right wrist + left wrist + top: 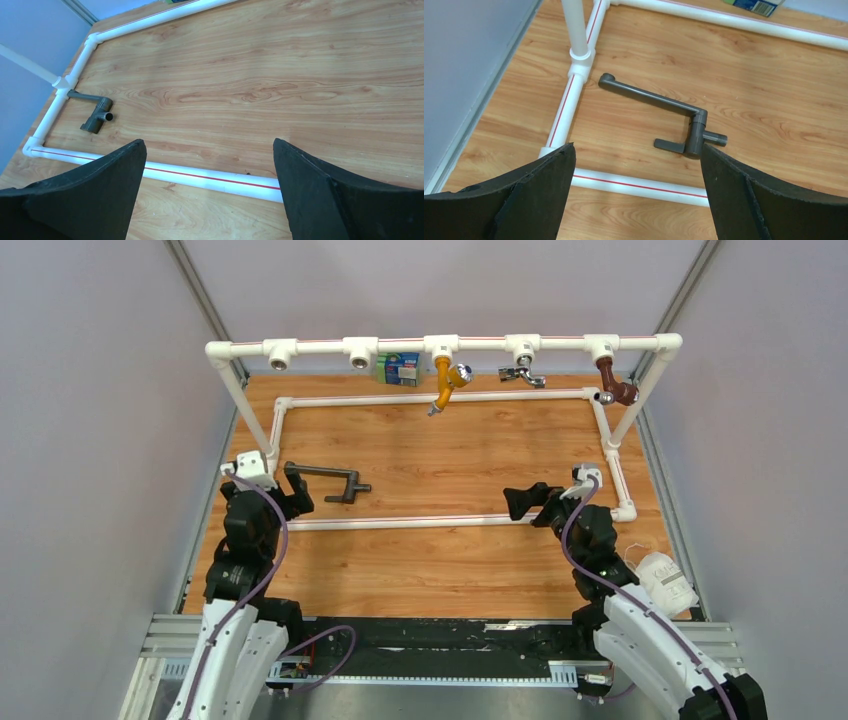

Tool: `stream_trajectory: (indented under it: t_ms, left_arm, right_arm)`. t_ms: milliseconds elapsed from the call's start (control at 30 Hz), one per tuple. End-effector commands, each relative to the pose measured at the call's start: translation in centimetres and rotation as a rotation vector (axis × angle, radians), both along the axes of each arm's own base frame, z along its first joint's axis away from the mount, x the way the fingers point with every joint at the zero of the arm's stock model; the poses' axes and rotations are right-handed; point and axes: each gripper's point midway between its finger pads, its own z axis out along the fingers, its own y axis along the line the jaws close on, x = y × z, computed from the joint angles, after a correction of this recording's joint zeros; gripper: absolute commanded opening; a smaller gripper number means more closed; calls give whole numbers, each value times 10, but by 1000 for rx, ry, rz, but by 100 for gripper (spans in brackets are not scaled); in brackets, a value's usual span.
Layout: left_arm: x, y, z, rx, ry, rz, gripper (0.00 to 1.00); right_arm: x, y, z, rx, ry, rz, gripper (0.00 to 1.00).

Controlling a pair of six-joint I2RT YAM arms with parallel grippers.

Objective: Install the water faucets

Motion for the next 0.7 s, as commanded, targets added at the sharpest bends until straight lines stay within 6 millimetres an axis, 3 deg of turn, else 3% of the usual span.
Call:
stream_trajectory:
  t_ms: [0, 200, 333, 667]
  left_arm:
    - [9, -4, -11, -37, 80, 10, 100]
    - [29, -18, -31, -101, 245, -2, 100]
    - [49, -31, -44, -164, 319, -13, 99]
    - [95, -56, -97, -245, 519, -42, 91]
  right_arm:
    - [1, 4, 12, 3, -56, 12, 100]
    - [5, -4, 8, 19, -42, -51, 100]
    - [7, -13, -6, 93, 17, -143, 100]
    - [2, -8, -6, 98, -4, -112, 100]
